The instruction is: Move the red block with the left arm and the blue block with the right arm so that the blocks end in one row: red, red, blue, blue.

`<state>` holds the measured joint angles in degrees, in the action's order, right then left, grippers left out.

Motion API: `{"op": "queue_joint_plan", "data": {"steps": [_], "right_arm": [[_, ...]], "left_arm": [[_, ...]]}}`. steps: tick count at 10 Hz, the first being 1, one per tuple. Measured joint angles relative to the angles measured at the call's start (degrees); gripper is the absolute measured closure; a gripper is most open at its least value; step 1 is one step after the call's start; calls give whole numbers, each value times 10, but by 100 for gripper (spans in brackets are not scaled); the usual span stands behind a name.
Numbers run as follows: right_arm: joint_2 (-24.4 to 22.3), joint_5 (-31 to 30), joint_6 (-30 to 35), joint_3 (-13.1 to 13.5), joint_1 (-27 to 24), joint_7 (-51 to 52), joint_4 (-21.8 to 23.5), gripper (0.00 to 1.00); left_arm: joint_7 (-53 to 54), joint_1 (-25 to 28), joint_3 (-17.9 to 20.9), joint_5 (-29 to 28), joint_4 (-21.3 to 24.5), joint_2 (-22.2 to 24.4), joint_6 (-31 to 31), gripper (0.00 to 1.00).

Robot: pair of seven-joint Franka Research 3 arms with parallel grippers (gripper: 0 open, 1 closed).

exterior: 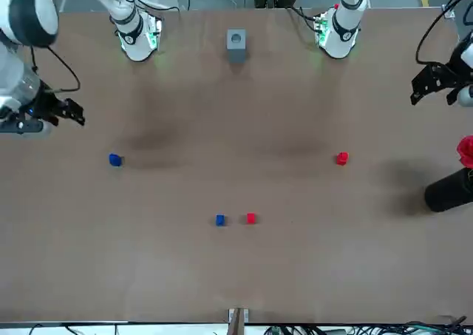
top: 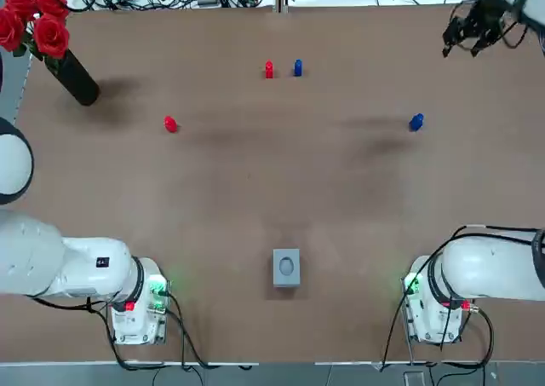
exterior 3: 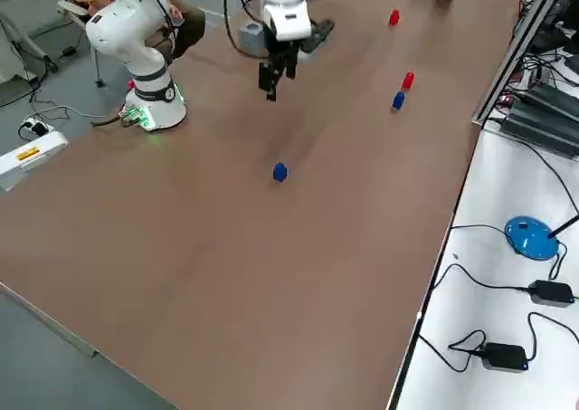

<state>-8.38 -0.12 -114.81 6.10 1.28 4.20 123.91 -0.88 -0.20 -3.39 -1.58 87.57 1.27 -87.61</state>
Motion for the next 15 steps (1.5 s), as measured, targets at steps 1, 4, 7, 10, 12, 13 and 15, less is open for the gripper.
{"op": "queue_joint_plan", "data": {"steps": [1,4,7,10,12,13,15], "right_arm": [[3,0,-63,1,-1,0,44,0],[49,10,-182,3,-1,-2,103,0],[128,15,-248,3,-1,-2,104,2],[191,16,-324,3,-2,-2,117,5],[207,16,-338,3,-2,-2,124,9],[208,16,-338,3,-2,-2,124,14],[210,16,-338,4,-6,-2,127,28]], "left_arm": [[0,0,0,0,11,-2,-16,1],[0,-1,-1,0,84,-7,-96,1],[-2,-3,-2,0,169,-11,-179,1],[-2,-4,-2,0,260,-14,-291,1],[-3,-4,-2,0,292,-26,-330,2],[-3,-4,-2,0,296,-38,-345,2],[-3,-4,-2,0,300,-61,-377,2]]}}
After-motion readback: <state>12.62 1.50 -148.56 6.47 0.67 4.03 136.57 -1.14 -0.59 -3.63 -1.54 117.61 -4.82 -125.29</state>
